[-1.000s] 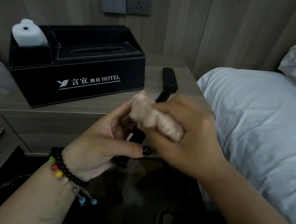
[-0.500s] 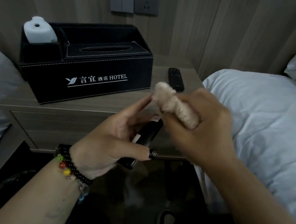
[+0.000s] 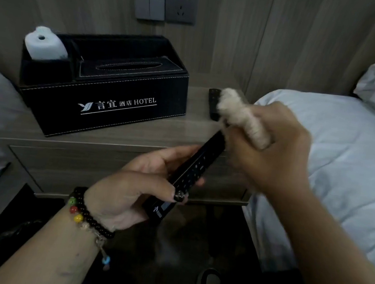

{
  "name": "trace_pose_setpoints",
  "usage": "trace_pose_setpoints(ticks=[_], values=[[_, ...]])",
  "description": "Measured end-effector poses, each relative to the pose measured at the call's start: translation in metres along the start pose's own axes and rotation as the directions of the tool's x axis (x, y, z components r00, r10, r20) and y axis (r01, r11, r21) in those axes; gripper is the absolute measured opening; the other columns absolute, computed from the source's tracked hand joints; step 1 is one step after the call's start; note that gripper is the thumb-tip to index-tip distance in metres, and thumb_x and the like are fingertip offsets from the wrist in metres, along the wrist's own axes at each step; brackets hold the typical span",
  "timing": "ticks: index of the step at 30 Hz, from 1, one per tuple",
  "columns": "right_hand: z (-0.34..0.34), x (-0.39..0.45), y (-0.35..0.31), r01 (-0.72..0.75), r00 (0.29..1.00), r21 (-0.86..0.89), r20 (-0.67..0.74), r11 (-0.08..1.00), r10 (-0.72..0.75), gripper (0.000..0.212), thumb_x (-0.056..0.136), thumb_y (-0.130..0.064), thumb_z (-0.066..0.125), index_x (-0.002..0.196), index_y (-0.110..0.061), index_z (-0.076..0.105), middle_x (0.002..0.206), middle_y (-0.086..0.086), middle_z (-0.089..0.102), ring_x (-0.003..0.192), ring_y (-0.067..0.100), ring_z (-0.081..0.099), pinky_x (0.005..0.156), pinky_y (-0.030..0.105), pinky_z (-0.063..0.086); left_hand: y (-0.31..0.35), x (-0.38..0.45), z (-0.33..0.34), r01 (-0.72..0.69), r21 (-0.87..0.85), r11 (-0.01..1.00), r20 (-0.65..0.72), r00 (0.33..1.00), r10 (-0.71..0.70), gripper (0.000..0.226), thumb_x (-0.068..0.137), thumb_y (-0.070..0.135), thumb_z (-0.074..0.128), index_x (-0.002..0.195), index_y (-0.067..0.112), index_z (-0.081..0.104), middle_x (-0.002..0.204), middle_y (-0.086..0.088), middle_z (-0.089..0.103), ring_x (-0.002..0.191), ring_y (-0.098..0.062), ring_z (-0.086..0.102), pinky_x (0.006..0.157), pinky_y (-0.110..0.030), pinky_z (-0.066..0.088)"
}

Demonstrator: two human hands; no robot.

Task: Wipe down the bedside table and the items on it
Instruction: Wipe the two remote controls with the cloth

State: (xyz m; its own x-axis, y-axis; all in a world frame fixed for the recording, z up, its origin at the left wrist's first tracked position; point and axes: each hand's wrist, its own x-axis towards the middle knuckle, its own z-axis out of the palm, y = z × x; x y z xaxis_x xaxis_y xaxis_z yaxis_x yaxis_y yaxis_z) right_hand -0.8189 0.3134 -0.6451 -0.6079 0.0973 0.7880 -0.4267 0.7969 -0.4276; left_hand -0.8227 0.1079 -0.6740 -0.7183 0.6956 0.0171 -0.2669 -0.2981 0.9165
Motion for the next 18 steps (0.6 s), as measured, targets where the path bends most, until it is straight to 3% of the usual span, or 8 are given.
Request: trace_pose_setpoints(ticks=[2,4,6,9,11,14,18], values=[[-0.011,0.011,0.023,-0.260,0.962,-0.095,-0.113,0.961,0.249,0.029,0.083,-0.029,0.060,0.059,-0.023,0.045,0.062,-0.006,0.051,0.063,0.011,0.049,0.060,0.026,0.036,0.000,0.002,0.003,0.034,-0.092,0.995,0.083,0.996,-0.026,0.078,0.054,0.001,0.070,0.130,0.004,0.055,0.136,-0.022,0.052,0.106,-0.025,0.061,0.077,-0.031,0.053],[-0.024,0.017,0.036,-0.487,0.829,0.126,-0.246,0.865,0.502,0.031,0.081,-0.028,0.057,0.056,-0.016,0.045,0.054,-0.005,0.049,0.054,0.006,0.048,0.058,0.029,0.040,0.002,0.003,0.012,0.028,-0.176,0.984,0.107,0.994,-0.009,0.062,0.070,0.006,0.068,0.130,0.001,0.054,0.135,-0.024,0.053,0.101,-0.022,0.064,0.075,-0.031,0.054],[-0.027,0.015,0.032,-0.532,0.749,0.325,-0.251,0.782,0.613,0.029,0.081,-0.024,0.059,0.055,-0.019,0.048,0.048,-0.008,0.049,0.047,-0.001,0.045,0.054,0.022,0.039,0.002,0.005,0.021,0.011,-0.156,0.988,-0.021,1.000,-0.015,0.039,0.087,0.017,0.056,0.123,0.002,0.060,0.122,-0.022,0.063,0.086,-0.018,0.068,0.064,-0.028,0.056],[-0.013,0.002,0.008,-0.498,0.821,0.338,-0.110,0.798,0.560,0.019,0.080,-0.023,0.063,0.063,-0.014,0.061,0.059,-0.003,0.061,0.059,0.006,0.057,0.059,0.027,0.047,-0.005,0.008,0.028,0.008,-0.107,0.994,-0.256,0.966,-0.036,0.036,0.086,0.028,0.047,0.107,0.007,0.066,0.093,-0.016,0.072,0.069,-0.015,0.068,0.051,-0.025,0.054],[-0.001,-0.006,-0.011,-0.416,0.887,0.339,-0.053,0.844,0.458,0.012,0.077,-0.025,0.063,0.069,-0.015,0.064,0.068,-0.002,0.065,0.071,0.014,0.063,0.067,0.033,0.051,-0.008,0.012,0.030,-0.002,-0.124,0.992,-0.329,0.944,-0.039,0.034,0.085,0.029,0.049,0.102,0.008,0.069,0.088,-0.013,0.072,0.067,-0.015,0.068,0.051,-0.025,0.055],[0.013,-0.015,-0.027,-0.300,0.944,0.420,0.003,0.856,0.330,0.007,0.078,-0.020,0.067,0.076,-0.027,0.069,0.078,-0.007,0.066,0.076,0.005,0.062,0.070,0.016,0.047,-0.014,0.017,0.029,-0.037,-0.169,0.985,-0.405,0.914,-0.035,0.031,0.086,0.028,0.051,0.103,0.010,0.070,0.087,-0.007,0.071,0.068,-0.015,0.068,0.057,-0.025,0.057],[0.023,-0.028,-0.035,-0.174,0.984,0.461,0.042,0.870,0.175,0.011,0.078,-0.013,0.071,0.088,-0.015,0.070,0.080,-0.001,0.063,0.071,0.003,0.058,0.064,0.009,0.041,-0.010,0.020,0.031,-0.089,-0.315,0.945,-0.436,0.898,-0.060,0.036,0.091,0.029,0.046,0.104,0.009,0.073,0.095,-0.013,0.072,0.078,-0.021,0.071,0.070,-0.034,0.060]])
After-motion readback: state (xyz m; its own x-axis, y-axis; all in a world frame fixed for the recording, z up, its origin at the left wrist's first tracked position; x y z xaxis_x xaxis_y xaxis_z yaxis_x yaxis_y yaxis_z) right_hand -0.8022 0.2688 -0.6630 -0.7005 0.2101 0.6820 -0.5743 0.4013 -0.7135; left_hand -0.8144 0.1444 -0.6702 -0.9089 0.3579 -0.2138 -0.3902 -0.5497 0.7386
